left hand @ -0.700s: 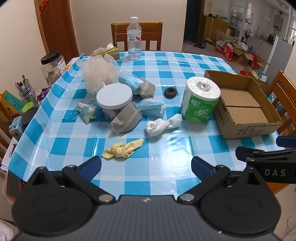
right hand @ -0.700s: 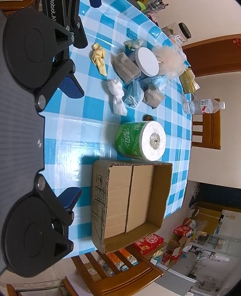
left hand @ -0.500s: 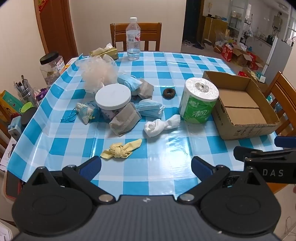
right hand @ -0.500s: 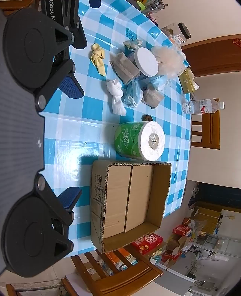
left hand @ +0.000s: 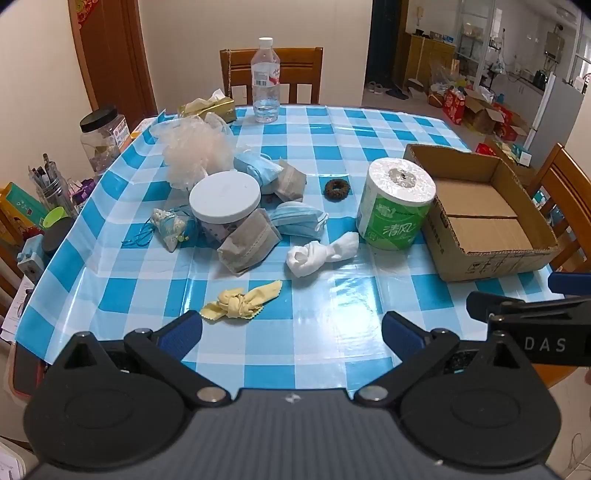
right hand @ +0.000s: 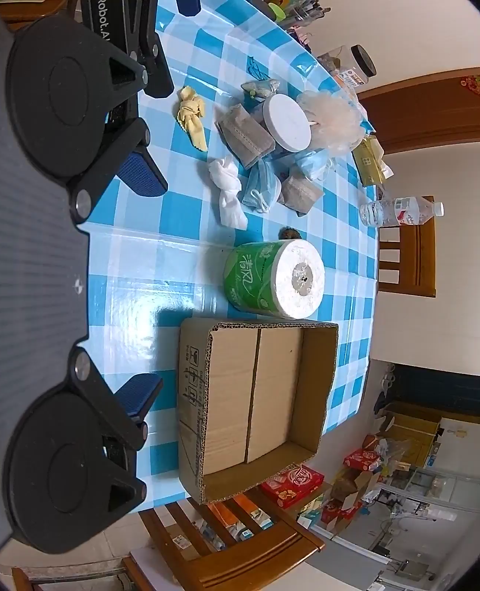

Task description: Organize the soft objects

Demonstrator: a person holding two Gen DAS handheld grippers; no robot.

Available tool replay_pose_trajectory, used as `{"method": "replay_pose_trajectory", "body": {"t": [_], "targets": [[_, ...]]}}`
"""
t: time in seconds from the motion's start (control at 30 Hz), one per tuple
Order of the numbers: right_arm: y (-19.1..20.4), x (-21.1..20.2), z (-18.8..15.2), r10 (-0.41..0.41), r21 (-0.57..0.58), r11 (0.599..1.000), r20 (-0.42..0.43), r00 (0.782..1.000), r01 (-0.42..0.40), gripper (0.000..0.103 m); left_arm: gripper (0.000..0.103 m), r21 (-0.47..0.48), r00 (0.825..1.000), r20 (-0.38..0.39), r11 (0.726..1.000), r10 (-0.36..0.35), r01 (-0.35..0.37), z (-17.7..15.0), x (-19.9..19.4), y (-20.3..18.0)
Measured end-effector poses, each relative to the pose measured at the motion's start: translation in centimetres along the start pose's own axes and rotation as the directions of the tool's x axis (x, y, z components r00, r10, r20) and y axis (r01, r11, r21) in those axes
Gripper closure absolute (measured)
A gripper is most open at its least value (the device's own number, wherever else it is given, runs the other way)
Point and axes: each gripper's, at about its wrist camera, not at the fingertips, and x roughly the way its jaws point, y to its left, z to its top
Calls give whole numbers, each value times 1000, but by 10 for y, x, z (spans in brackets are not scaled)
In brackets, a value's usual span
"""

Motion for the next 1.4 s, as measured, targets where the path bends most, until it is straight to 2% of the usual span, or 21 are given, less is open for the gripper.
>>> {"method": "replay_pose_trajectory", "body": {"t": [1.4], "targets": [[-8,-5,8,16,-6,1000,25,1000,-16,0,1,-10,1000,0,1000,5,-5,10,-6,-3]]}}
